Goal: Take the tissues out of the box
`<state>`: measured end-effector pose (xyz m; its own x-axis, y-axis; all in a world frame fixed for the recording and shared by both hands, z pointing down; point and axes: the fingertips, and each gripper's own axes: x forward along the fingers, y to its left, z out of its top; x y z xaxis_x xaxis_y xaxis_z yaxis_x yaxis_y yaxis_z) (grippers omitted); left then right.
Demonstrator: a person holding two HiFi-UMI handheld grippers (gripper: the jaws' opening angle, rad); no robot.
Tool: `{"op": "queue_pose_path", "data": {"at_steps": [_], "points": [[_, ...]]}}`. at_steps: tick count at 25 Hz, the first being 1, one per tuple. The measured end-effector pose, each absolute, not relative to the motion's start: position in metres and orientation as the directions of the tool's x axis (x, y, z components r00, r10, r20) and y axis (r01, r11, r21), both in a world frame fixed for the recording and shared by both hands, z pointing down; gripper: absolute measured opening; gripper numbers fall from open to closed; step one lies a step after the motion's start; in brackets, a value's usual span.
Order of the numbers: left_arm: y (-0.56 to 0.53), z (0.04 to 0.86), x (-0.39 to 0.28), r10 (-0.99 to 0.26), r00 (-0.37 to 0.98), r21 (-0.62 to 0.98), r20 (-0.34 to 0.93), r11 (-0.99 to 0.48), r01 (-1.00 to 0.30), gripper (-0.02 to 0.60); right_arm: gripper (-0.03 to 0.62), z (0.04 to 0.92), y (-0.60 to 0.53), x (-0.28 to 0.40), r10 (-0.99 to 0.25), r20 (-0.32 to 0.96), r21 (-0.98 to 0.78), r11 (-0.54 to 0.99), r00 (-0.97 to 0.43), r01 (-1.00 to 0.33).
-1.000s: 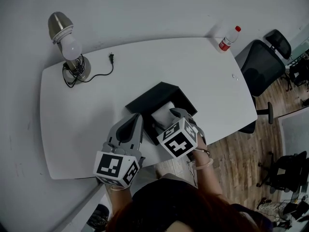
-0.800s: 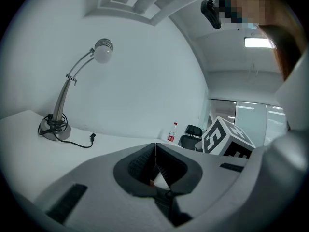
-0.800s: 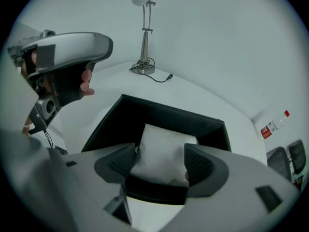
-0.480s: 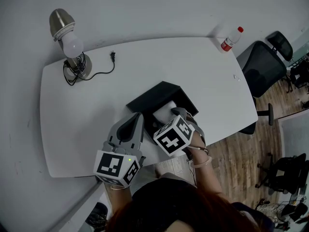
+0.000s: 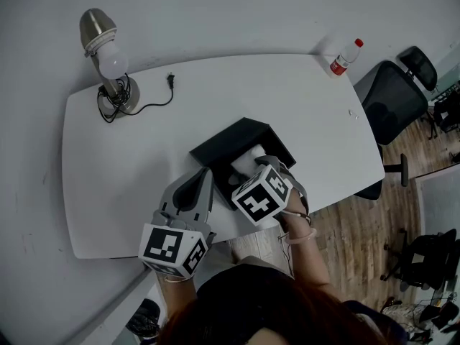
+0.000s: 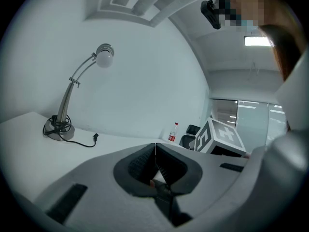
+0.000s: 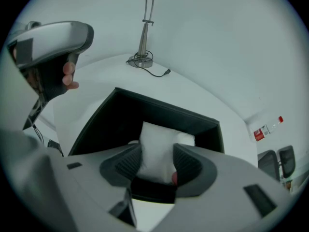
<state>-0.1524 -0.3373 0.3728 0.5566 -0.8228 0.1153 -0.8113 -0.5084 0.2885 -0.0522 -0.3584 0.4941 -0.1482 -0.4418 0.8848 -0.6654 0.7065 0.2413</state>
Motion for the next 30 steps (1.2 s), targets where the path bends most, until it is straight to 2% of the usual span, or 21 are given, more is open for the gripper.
{"op": "queue_pose_path", "data": {"at_steps": [16,30], "points": [[-0.313,0.365,-0.156,-0.841,0.528,0.259,0.115,-0.488,-0.834,0.021,0.210,0.467,-0.354,-0.052,-0.515,0.819,0.206,0.675,-0.253,-0.709],[-0.272,0.350,-0.141,-0.847,0.523,0.216,0.099,-0.494,-0.842,0.021,0.207,0.413,-0.338,-0.052,-0.685,0.605,0.220,0.633,-0.406,-0.742]]}}
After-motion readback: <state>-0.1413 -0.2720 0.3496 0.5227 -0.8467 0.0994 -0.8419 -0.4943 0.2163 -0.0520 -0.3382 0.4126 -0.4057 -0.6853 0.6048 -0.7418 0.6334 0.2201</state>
